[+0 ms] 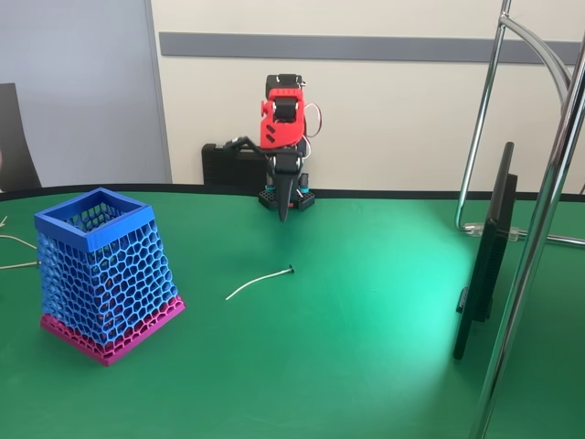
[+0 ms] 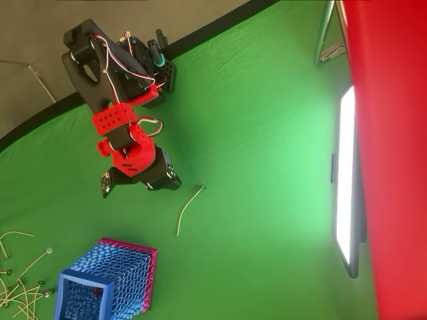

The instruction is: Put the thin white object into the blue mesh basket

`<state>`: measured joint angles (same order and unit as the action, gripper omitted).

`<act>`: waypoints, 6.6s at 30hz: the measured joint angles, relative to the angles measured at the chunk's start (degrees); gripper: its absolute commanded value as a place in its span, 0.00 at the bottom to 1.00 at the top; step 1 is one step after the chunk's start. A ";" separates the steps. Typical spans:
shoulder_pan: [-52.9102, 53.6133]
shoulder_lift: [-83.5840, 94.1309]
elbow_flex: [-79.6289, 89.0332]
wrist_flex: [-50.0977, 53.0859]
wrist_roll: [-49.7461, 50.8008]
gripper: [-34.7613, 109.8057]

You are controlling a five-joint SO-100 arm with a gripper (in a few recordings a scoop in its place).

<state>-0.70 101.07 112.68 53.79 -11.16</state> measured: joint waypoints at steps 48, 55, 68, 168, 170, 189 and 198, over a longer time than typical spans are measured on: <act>-0.35 -30.76 -24.35 11.34 -26.81 0.32; -0.35 -32.87 -25.58 11.34 -26.54 0.34; -1.32 -35.33 -26.37 12.22 -23.64 0.34; 24.43 -57.13 -97.56 -2.29 45.44 0.25; 25.05 -57.57 -97.56 -3.43 48.34 0.26; 25.66 -57.83 -97.82 -9.23 58.62 0.27; 25.22 -57.74 -97.12 -11.78 61.52 0.27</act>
<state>24.52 43.33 15.56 42.01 50.36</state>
